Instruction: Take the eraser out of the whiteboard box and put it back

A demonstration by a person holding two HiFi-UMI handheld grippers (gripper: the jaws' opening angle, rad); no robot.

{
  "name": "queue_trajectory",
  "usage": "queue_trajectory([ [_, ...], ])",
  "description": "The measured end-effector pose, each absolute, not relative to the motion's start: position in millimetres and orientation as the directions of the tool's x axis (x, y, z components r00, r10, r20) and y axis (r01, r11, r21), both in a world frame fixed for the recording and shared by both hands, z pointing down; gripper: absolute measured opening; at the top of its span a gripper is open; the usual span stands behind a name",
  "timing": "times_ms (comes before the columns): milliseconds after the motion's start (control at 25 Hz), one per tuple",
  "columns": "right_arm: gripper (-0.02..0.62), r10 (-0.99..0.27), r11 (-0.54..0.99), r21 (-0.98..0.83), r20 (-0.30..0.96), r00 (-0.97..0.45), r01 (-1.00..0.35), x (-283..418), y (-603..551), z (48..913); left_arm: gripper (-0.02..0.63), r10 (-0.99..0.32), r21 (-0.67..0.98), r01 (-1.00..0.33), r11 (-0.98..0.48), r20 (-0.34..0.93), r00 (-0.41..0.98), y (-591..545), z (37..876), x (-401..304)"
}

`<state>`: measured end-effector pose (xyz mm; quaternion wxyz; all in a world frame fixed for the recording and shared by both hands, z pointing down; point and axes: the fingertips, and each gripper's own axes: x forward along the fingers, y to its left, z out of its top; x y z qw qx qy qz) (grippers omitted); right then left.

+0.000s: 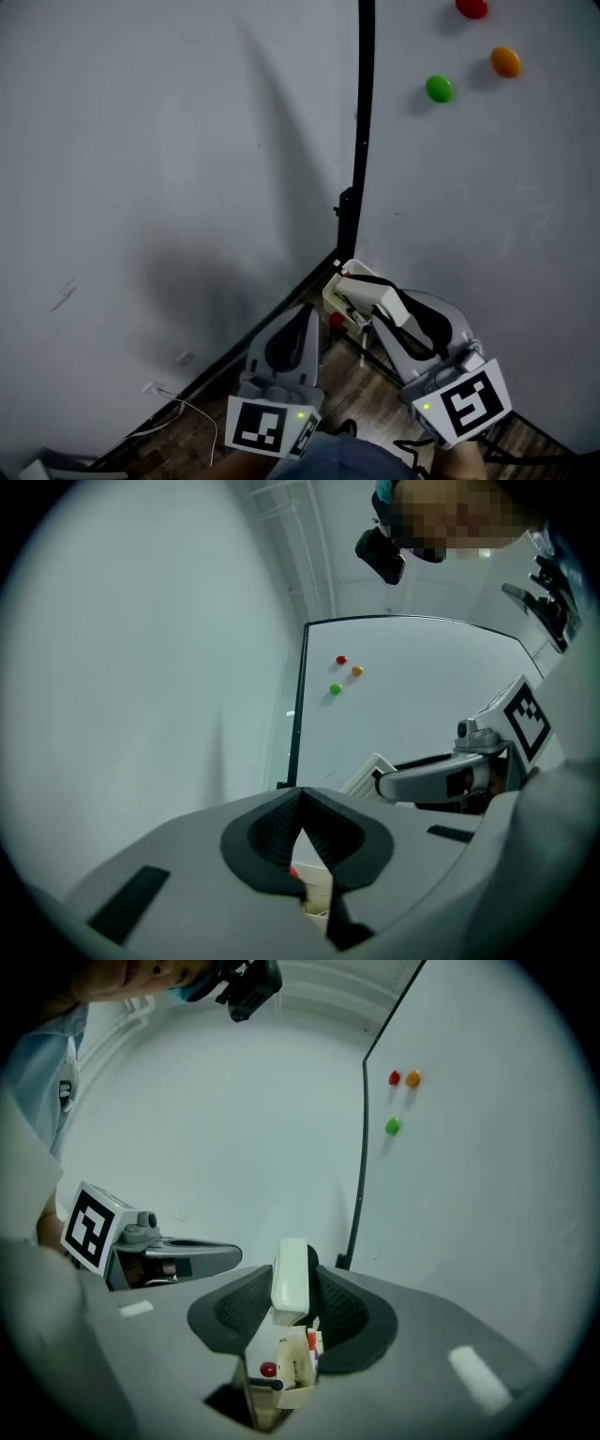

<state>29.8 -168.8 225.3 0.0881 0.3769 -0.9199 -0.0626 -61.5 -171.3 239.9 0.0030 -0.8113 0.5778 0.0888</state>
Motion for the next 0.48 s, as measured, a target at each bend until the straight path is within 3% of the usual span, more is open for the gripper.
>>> queue_trajectory([
  [480, 0.137, -0.692, 0.706, 0.164, -0.045, -0.721, -0.688, 49.2, -135.0, 203.4, 0.006, -0.948, 0.070, -0.956, -0.286, -0.168, 0.272, -130.0, 230.6, -48.1],
])
